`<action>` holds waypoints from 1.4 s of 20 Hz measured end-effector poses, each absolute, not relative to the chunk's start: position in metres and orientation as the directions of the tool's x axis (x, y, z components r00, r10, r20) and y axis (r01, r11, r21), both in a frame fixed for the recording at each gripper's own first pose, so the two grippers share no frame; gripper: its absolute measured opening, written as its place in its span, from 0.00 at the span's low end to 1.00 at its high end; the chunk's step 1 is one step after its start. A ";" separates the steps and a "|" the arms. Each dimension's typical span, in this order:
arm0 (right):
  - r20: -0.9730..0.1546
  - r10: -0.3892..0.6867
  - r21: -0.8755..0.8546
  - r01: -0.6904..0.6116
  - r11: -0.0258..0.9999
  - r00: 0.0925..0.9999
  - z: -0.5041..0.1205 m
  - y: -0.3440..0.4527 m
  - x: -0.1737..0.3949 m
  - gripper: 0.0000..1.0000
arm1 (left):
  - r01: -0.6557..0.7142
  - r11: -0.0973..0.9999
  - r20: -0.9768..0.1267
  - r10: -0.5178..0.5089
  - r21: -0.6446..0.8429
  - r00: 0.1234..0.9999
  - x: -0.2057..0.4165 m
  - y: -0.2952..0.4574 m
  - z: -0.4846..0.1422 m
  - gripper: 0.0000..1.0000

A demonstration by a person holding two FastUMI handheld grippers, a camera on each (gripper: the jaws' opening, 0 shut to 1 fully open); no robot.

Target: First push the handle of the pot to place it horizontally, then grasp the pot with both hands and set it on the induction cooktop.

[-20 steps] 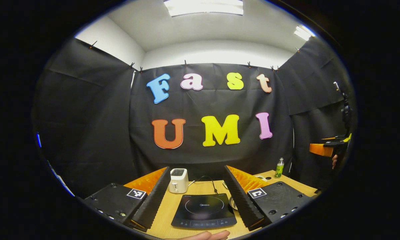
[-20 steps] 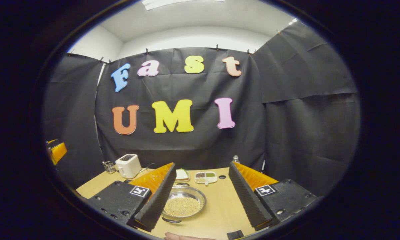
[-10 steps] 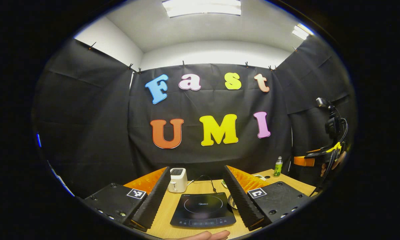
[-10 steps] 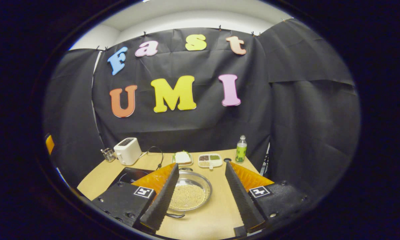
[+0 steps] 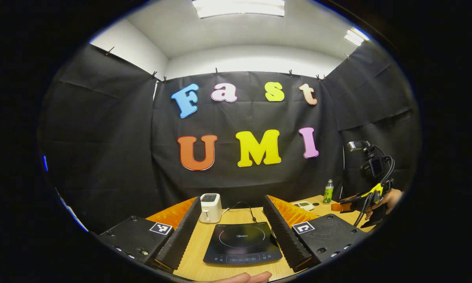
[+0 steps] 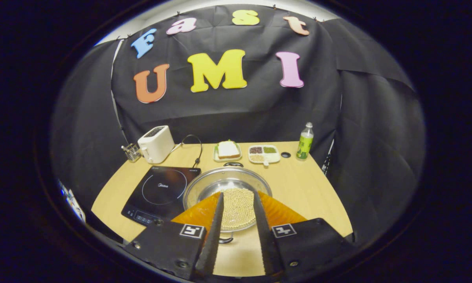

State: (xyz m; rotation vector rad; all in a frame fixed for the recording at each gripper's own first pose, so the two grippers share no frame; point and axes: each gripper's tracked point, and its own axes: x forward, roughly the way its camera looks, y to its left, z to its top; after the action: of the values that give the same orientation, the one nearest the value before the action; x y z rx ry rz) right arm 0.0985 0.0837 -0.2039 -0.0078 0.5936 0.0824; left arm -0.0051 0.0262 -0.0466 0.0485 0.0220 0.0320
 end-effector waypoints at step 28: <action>-0.887 0.263 0.178 -0.243 0.953 0.380 -0.390 0.189 0.072 0.04 | -0.052 0.996 -0.044 0.056 0.073 0.997 -0.003 0.039 -0.077 0.96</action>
State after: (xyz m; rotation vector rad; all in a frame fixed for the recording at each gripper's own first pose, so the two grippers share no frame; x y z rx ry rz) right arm 0.0719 0.1889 -0.3904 0.0191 1.1356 0.3231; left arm -0.0026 0.0386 -0.0766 0.0720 0.0463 0.0541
